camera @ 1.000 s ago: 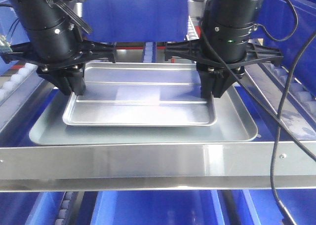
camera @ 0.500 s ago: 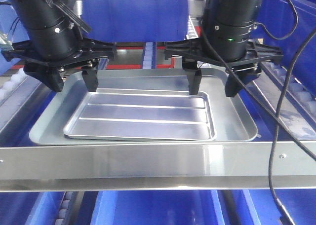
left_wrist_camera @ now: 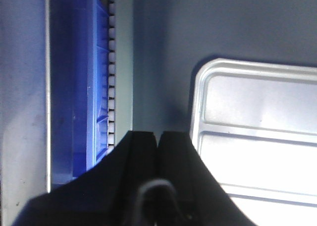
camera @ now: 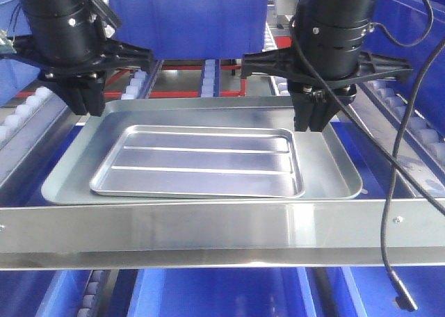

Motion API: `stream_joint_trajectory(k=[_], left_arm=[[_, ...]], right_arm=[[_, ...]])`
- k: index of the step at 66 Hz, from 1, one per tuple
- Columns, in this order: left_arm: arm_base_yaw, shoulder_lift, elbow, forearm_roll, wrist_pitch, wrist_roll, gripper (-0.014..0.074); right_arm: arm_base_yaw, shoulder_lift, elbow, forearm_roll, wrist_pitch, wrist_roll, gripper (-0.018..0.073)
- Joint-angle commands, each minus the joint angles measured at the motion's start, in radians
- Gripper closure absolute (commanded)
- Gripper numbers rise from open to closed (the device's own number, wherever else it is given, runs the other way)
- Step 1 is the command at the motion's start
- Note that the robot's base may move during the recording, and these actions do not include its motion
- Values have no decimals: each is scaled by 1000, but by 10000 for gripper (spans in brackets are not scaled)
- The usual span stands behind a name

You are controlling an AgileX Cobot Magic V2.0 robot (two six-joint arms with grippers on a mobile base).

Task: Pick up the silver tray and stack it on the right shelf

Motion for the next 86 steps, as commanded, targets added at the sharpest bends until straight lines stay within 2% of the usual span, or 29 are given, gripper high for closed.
stream_joint_trajectory(k=[1, 8, 16, 35, 54, 63, 72, 86], left_arm=[[1, -78, -33, 19, -29, -12, 680], [-6, -139, -6, -8, -81, -12, 680], [-29, -233, 71, -21, -160, -12, 680], [-57, -532, 378, -14, -402, -12, 680], [-57, -868, 644, 3, -557, -12, 680], [-57, -1027, 756, 11, -634, -12, 680], [-57, -1199, 852, 91, -654, -12, 680], [-57, -1363, 881, 93, -656, -12, 680]], right_arm=[[-7, -90, -38, -22, -41, -3, 503], [0, -140, -32, -23, -81, -42, 503], [32, -206, 6, -31, -141, -158, 503], [115, -416, 209, -31, -361, -325, 503], [125, -713, 428, -34, -422, -361, 503], [125, -879, 537, -75, -425, -361, 503], [125, -1058, 652, -147, -432, -361, 503], [125, -1283, 733, -197, -434, -361, 503]])
